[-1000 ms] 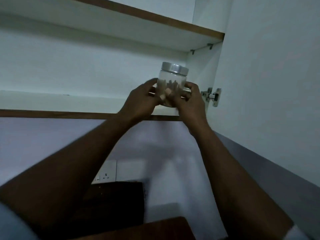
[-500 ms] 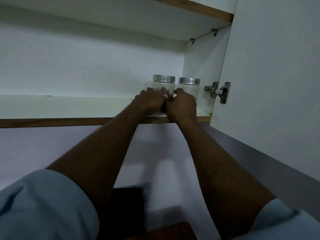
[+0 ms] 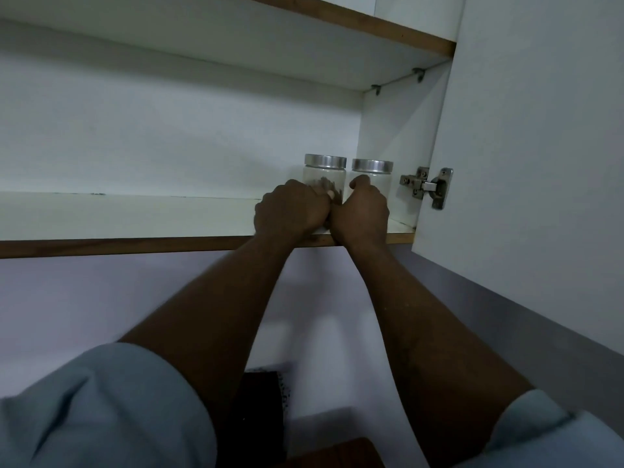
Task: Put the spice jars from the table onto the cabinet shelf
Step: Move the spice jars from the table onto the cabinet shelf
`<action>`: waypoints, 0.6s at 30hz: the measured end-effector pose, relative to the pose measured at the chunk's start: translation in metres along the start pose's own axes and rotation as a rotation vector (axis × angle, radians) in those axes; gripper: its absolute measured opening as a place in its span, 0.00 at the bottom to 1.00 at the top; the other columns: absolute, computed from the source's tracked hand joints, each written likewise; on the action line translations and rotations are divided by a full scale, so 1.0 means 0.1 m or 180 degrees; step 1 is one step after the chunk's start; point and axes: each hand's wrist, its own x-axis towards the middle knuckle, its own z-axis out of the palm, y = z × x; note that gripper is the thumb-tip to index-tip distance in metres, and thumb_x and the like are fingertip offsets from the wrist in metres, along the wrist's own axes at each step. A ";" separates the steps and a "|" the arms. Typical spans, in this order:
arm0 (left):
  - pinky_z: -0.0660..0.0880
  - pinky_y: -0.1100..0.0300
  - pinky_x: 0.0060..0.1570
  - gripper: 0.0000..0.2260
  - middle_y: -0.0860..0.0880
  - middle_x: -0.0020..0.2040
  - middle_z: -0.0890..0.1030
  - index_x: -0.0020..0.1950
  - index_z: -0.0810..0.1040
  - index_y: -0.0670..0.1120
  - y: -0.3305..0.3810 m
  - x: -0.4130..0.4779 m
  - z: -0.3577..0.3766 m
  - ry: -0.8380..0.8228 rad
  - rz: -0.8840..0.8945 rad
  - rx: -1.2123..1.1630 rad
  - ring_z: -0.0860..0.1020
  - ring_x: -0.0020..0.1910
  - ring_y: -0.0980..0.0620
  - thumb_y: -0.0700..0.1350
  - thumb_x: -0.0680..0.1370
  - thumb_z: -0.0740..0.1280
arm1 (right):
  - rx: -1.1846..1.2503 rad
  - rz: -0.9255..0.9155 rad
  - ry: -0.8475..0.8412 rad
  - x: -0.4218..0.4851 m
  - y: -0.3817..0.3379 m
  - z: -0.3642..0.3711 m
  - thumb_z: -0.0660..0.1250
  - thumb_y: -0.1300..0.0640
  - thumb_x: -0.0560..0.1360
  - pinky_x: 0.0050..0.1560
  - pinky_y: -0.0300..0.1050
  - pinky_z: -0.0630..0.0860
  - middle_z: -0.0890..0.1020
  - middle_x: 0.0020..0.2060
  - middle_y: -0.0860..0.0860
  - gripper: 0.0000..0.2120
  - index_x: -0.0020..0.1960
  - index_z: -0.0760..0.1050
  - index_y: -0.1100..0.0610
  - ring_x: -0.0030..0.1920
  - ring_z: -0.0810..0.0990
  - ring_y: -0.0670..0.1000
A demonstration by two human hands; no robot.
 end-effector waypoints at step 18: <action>0.74 0.58 0.53 0.14 0.56 0.52 0.79 0.62 0.76 0.49 -1.21 -3.06 0.24 -0.0384 0.0671 -0.1319 0.78 0.49 0.55 0.49 0.78 0.64 | 0.0337 -0.0245 -0.1770 -3.07 0.22 -0.62 0.66 0.61 0.79 0.56 0.46 0.76 0.83 0.53 0.53 0.09 0.58 0.79 0.58 0.55 0.80 0.53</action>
